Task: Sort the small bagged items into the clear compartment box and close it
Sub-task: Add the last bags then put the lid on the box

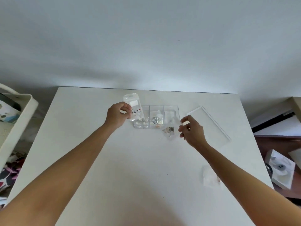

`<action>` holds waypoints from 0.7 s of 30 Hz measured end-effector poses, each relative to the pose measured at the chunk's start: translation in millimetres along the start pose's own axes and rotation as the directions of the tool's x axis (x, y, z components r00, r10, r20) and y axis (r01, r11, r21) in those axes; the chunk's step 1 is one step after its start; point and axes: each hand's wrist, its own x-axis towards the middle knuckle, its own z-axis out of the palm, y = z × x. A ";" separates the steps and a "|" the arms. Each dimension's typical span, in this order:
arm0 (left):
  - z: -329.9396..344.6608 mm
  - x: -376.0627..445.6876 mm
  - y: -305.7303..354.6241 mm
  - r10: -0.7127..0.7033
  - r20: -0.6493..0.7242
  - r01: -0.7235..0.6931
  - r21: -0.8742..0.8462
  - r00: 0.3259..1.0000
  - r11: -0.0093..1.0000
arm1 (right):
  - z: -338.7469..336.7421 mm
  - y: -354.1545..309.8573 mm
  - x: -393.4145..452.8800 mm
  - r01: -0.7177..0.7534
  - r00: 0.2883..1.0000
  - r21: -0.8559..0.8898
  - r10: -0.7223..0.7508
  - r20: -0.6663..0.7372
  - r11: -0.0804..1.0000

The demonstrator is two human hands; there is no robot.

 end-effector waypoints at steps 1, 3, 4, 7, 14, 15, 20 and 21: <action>7.7 -0.3 4.5 0.009 0.012 -0.009 -0.001 1.000 1.000 | -5.7 -3.6 6.9 0.021 0.999 -0.010 -0.021 -0.034 1.000; 23.4 -1.4 11.7 0.018 0.028 -0.018 0.002 0.999 1.000 | -14.9 -10.4 23.1 0.057 0.994 -0.040 -0.060 -0.094 0.998; 30.9 -2.1 14.3 0.022 0.034 -0.022 0.007 0.999 1.000 | -18.0 -13.5 31.6 0.073 0.990 -0.064 -0.080 -0.115 0.995; 50.0 -3.7 17.7 0.045 0.047 -0.046 0.021 0.998 0.999 | -19.3 -20.8 56.9 0.120 0.983 -0.131 -0.137 -0.126 0.984; 71.3 -4.4 12.9 0.023 0.048 -0.023 0.000 0.999 1.000 | 6.1 -14.4 97.0 0.246 0.969 -0.355 -0.242 0.055 0.902; 72.1 -4.5 11.4 0.019 0.057 -0.018 -0.007 0.998 1.000 | 9.8 -11.9 100.3 0.259 0.966 -0.390 -0.245 0.085 0.884; 77.4 -2.1 2.3 -0.029 0.085 0.031 -0.024 0.996 0.999 | 22.1 3.9 113.9 0.337 0.940 -0.497 -0.311 0.137 0.800; 79.0 -1.7 0.1 -0.032 0.085 0.035 -0.028 0.996 0.999 | 23.8 7.1 115.4 0.356 0.933 -0.519 -0.328 0.148 0.777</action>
